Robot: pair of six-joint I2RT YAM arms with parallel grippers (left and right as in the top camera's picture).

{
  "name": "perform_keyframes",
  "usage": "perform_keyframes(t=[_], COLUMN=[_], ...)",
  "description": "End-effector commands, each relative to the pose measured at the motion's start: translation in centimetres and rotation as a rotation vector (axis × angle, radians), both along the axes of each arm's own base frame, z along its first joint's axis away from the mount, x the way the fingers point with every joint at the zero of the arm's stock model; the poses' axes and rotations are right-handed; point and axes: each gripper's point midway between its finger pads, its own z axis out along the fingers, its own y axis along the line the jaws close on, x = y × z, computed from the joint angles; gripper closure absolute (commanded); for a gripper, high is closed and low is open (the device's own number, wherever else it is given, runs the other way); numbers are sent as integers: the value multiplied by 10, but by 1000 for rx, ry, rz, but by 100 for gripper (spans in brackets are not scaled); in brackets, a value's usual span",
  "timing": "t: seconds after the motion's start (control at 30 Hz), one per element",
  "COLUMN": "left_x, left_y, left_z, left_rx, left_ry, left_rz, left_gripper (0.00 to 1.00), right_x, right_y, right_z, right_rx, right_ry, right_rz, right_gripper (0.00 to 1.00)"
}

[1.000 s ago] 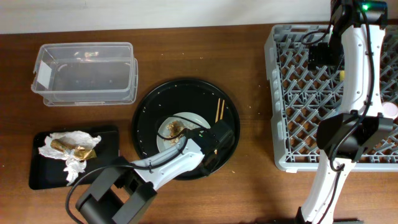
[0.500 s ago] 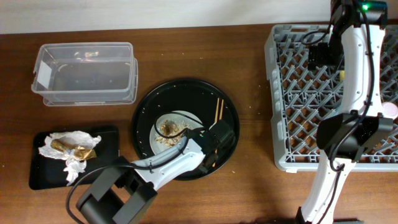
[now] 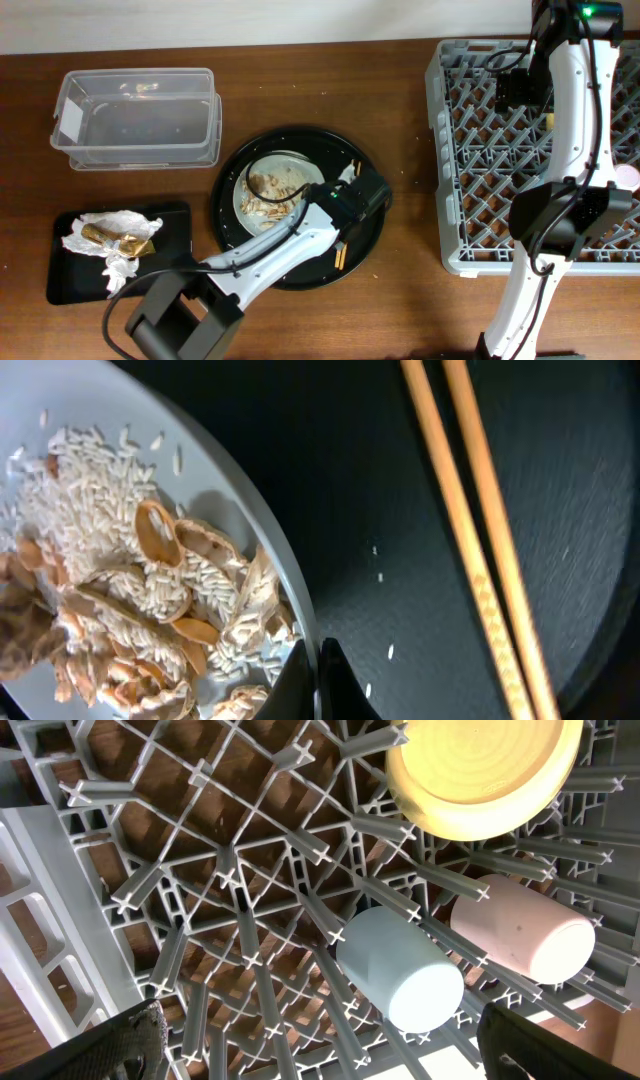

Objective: Sort waste into correct bins and load items into the dishwasher rack

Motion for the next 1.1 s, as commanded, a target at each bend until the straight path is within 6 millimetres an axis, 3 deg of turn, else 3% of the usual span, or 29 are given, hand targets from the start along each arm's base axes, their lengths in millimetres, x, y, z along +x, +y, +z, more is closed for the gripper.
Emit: perform_keyframes(t=[0.0,0.17,0.3,0.43,0.53,0.57,0.6,0.63,0.7,0.8,0.87,0.9,0.97,1.0,1.03,1.07], left_x=[18,24,6,-9,-16,-17,-17,-17,-15,-8,13,26,41,40,32,26], left_y=[-4,7,-13,-4,-1,-2,-2,-2,-5,-10,16,50,135,187,239,267], left_z=[20,23,11,-19,-28,-29,-29,-28,-18,11,55,78,106,111,107,103], left_rx=[-39,-42,-159,-151,-145,-151,-152,-153,-154,-173,-182,-200,-265,-294,-322,-328], left_ry=[-90,-103,23,76,99,106,107,107,106,84,2,-43,-103,-112,-80,-63], left_rz=[95,168,169,196,196,194,194,194,194,194,327,471,819,1031,1248,1348], left_gripper=[99,99,99,99,99,91,57,48,39,39,39,39,31,15,1,1], right_x=[-4,-4,-4,-4,-4,-4,-4,-4,-4,-4,-4,-4,-4,-4,-4,-4], right_y=[-3,-3,-3,-3,-3,-3,-3,-3,-3,-3,-3,-3,-3,-3,-3,-3], right_z=[15,15,15,15,15,15,15,15,15,15,15,15,15,15,15,15], right_rx=[-20,-20,-20,-20,-20,-20,-20,-20,-20,-20,-20,-20,-20,-20,-20,-20], right_ry=[-33,-33,-33,-33,-33,-33,-33,-33,-33,-33,-33,-33,-33,-33,-33,-33], right_rz=[-15,-15,-15,-15,-15,-15,-15,-15,-15,-15,-15,-15,-15,-15,-15,-15], right_gripper=[2,2,2,2,2,2,2,2,2,2,2,2,1,2,2,2])
